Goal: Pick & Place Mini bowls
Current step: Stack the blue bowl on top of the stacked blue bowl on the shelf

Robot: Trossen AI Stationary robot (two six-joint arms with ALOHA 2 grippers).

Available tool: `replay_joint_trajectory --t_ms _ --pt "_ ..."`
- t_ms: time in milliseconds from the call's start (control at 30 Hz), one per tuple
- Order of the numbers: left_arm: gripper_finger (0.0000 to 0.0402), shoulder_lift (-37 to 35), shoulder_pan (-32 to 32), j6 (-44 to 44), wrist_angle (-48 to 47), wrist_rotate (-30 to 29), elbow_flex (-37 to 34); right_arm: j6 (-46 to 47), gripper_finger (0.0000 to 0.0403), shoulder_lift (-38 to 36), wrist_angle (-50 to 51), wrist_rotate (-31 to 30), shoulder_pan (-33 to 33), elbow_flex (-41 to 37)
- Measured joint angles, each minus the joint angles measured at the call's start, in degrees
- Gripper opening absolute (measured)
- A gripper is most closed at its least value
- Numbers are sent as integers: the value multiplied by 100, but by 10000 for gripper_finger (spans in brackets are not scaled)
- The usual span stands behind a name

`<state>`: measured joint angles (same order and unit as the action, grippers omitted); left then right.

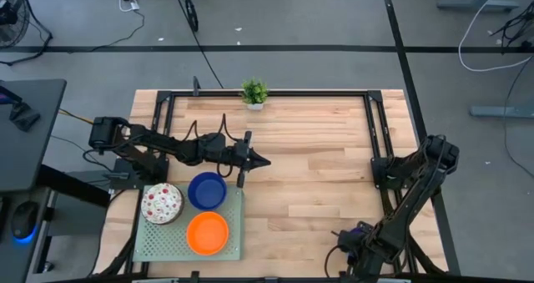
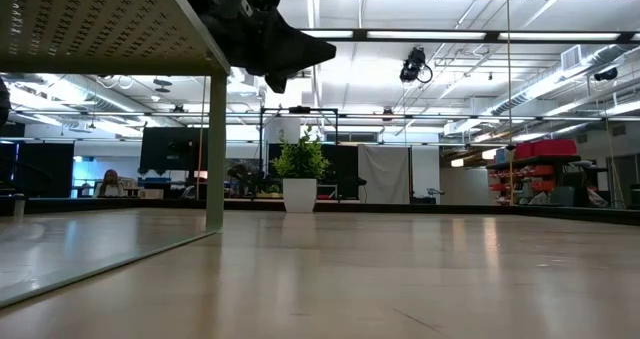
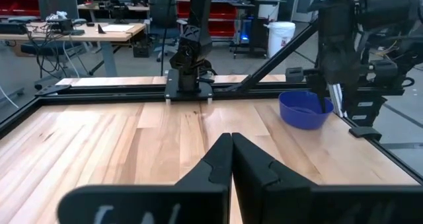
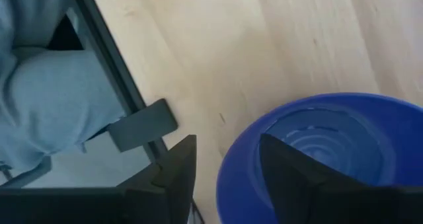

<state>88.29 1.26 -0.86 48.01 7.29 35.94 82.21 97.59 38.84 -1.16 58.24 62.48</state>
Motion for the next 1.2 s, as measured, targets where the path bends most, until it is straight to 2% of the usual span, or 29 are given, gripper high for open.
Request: replay_joint_trajectory --t_ms 300,533,600,767,933,1067,1200 --pt "14 0 0 -96 -9 0 0 -172 117 253 22 17 -1 -2" --pt "14 0 -42 -153 -7 1 2 -900 24 284 17 -108 -62 0" --pt "14 2 -107 -137 4 -2 2 -1467 10 255 19 -314 -152 7" --pt "21 11 -304 243 7 -7 80 -3501 21 259 -27 -843 -661 7" --pt "78 93 -484 596 -111 91 301 -5744 5 259 -562 -1047 -1579 4" --pt "142 131 -503 781 -640 506 547 -7333 7 138 -977 -883 -2390 2" --pt "189 129 -492 1165 -1417 930 832 -8264 4 -305 -1022 -251 -3140 2"
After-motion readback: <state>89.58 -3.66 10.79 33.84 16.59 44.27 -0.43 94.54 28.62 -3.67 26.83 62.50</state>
